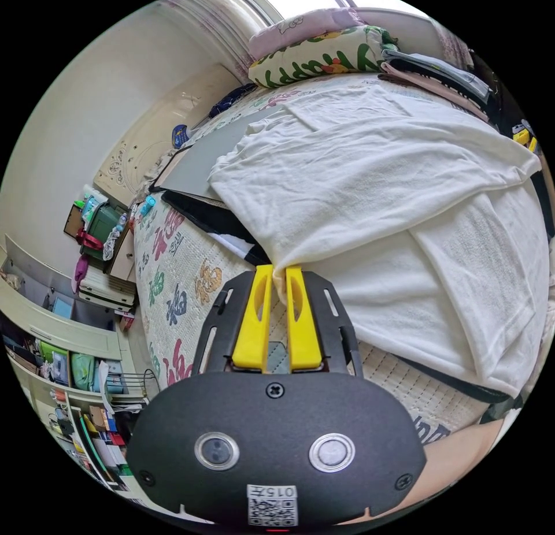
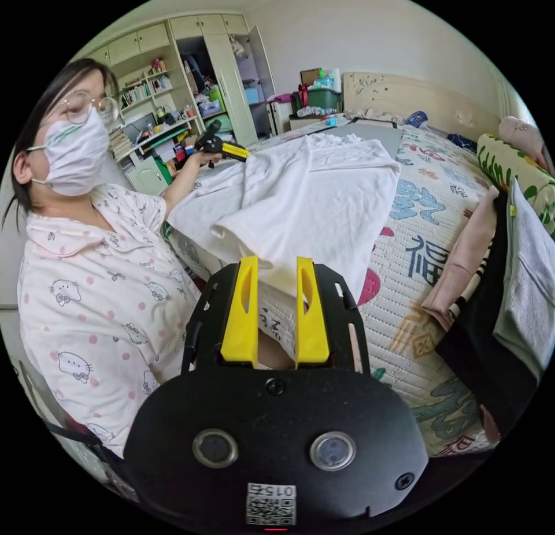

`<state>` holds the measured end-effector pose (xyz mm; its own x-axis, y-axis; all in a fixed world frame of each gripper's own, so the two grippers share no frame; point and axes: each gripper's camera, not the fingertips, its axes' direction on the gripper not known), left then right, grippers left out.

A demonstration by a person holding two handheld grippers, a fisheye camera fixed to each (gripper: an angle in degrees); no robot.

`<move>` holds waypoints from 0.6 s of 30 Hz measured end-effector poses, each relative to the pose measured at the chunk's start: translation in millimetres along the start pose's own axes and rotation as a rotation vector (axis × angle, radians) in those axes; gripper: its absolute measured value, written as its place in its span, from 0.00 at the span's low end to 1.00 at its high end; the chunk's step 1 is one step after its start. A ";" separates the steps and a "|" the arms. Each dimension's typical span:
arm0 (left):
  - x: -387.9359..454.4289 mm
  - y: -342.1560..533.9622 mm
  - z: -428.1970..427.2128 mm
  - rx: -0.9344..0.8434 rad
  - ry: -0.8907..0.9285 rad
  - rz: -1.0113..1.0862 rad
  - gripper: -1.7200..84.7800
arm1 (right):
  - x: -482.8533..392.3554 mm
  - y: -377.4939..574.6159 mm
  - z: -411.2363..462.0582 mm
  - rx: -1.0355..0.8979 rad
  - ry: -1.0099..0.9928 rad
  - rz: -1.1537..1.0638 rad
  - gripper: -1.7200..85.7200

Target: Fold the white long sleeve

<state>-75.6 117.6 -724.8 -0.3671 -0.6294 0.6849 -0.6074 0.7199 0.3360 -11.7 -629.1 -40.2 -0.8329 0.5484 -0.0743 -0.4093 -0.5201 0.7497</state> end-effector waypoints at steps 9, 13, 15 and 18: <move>8.6 10.3 12.6 0.015 0.024 -0.012 0.06 | -23.6 -6.4 23.3 -0.068 0.088 -0.115 0.11; 18.5 12.0 18.0 0.013 0.017 -0.006 0.06 | -13.4 -2.9 3.6 0.044 0.214 0.001 0.03; 21.6 13.1 20.4 0.014 0.021 -0.007 0.06 | -7.2 1.5 -8.7 0.098 0.242 0.044 0.03; 28.1 14.1 24.4 0.014 0.022 -0.004 0.06 | -2.3 2.4 -11.4 0.085 0.242 0.068 0.03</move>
<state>-111.7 103.0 -716.6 -0.3490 -0.6259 0.6974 -0.6186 0.7129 0.3303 -15.1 -639.1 -45.7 -0.9263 0.3366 -0.1692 -0.3252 -0.4878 0.8101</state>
